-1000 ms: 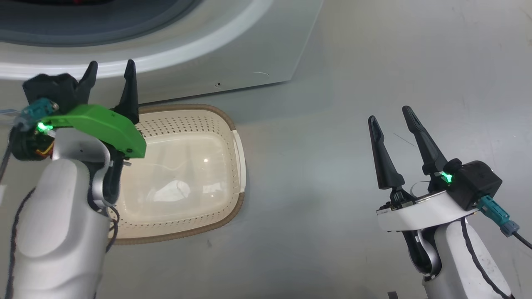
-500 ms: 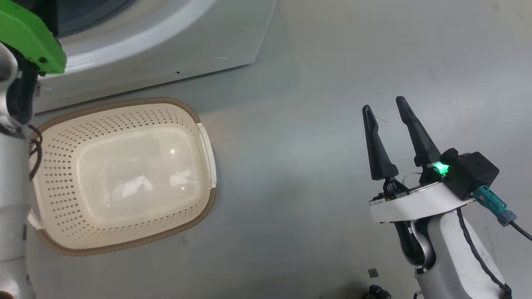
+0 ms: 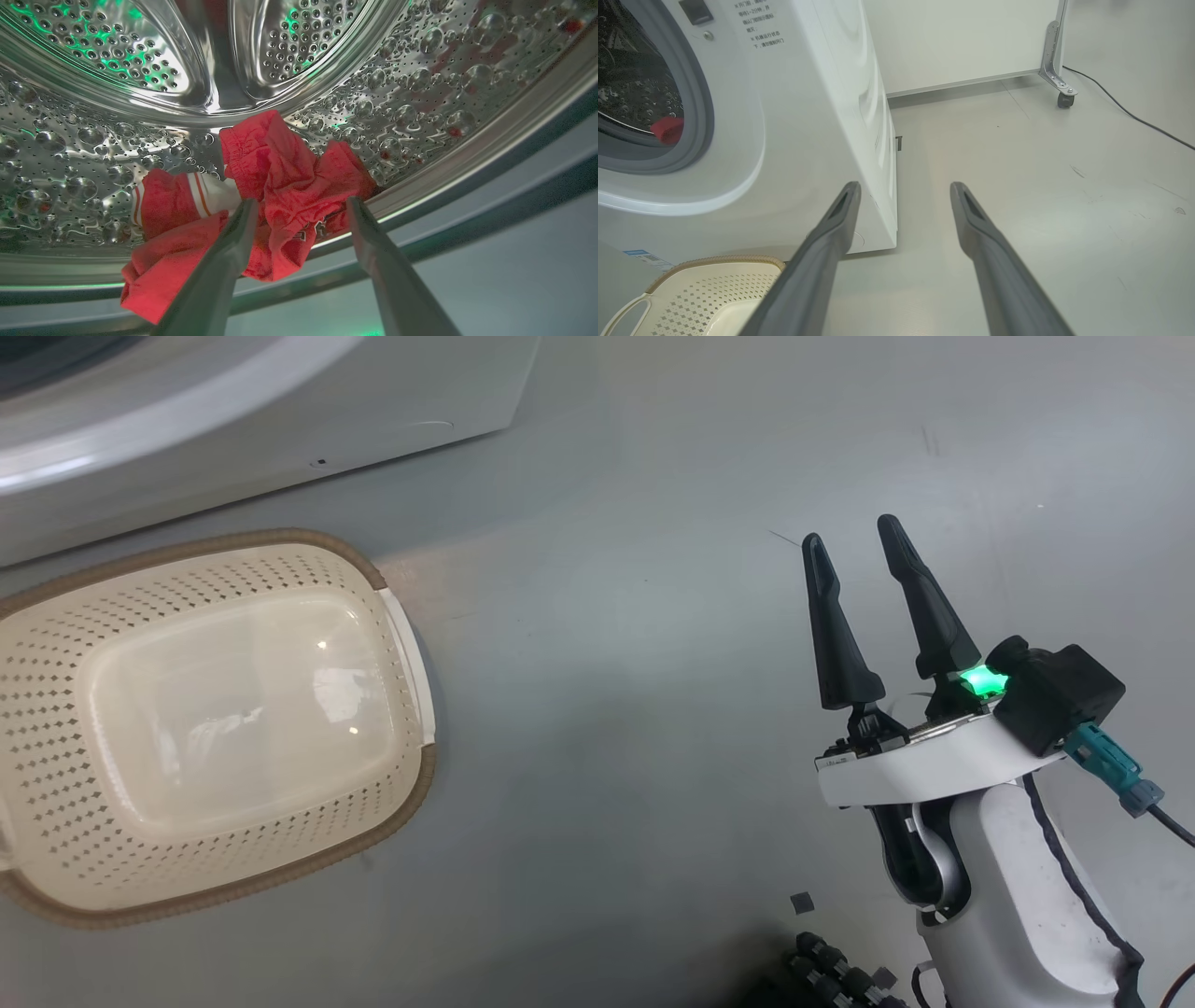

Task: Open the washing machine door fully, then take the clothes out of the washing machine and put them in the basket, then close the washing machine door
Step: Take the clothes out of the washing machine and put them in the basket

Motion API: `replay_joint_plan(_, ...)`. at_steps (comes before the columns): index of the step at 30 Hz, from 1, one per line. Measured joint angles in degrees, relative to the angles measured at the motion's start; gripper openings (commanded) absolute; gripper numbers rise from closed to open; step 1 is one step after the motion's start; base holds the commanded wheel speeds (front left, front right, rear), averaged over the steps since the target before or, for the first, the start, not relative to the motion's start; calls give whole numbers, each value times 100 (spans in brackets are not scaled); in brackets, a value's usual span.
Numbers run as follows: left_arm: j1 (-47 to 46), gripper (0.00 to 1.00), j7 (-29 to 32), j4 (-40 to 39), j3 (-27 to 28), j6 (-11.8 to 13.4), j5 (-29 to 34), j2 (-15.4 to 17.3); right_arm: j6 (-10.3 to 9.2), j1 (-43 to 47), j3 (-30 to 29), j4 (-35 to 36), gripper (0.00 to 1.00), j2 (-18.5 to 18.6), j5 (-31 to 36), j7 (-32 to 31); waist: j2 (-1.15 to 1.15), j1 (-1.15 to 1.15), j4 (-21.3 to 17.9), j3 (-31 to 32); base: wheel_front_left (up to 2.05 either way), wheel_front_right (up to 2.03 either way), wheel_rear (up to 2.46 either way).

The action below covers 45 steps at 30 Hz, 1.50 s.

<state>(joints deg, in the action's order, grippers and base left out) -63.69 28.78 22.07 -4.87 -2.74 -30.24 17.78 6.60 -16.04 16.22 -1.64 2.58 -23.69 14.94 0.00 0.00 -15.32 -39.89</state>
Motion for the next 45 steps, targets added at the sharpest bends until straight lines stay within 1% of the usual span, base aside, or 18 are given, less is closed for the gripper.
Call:
replay_joint_plan(6, -346, 100, 209, 140, 5, 0, 16, 149, 4, -131, 83, 2, 100, 1, -137, 0, 0, 0, -172, -208, 0, 0, 0)
replay_joint_plan(11, -489, 100, 353, 291, 3, 18, 27, 188, 5, -231, 134, 3, 100, 0, -235, 0, 0, 0, -302, -358, 0, 0, 0)
replay_joint_plan(15, -527, 100, 459, 428, -18, 21, 57, 283, 5, -264, 156, 3, 100, -1, -314, 0, 0, 0, -390, -462, 0, 0, 0)
replay_joint_plan(25, -642, 100, 569, 779, -3, 179, 163, 412, 5, -393, 168, -13, 100, -4, -394, 0, 0, 0, -497, -618, 0, 0, 0)
replay_joint_plan(26, -676, 70, 569, 801, -3, 202, 181, 425, 5, -394, 167, -15, 100, -4, -394, 0, 0, 0, -498, -624, 0, 0, 0)
replay_joint_plan(27, -709, 47, 569, 821, 0, 204, 219, 435, 5, -397, 165, -20, 100, -4, -394, 0, 0, 0, -499, -630, 0, 0, 0)
replay_joint_plan(28, -734, 30, 569, 834, 7, 232, 242, 438, 7, -402, 165, -24, 100, -4, -394, 0, 0, 0, -499, -634, 0, 0, 0)
replay_joint_plan(29, -751, 30, 570, 856, 7, 268, 264, 438, 7, -406, 165, -25, 100, -4, -394, 0, 0, 0, -499, -639, 0, 0, 0)
replay_joint_plan(30, -751, 1, 570, 856, 7, 268, 264, 438, 7, -406, 165, -25, 100, -4, -394, 0, 0, 0, -499, -639, 0, 0, 0)
replay_joint_plan(38, -795, 0, 577, 960, -67, 297, 327, 439, 7, -514, 140, -44, 100, -4, -394, 0, 0, 0, -486, -660, 0, 0, 0)
replay_joint_plan(45, -798, 0, 335, 980, -104, 234, 334, 409, 7, -524, 16, -65, 100, -3, -376, 0, 0, 0, -419, -635, 0, 0, 0)
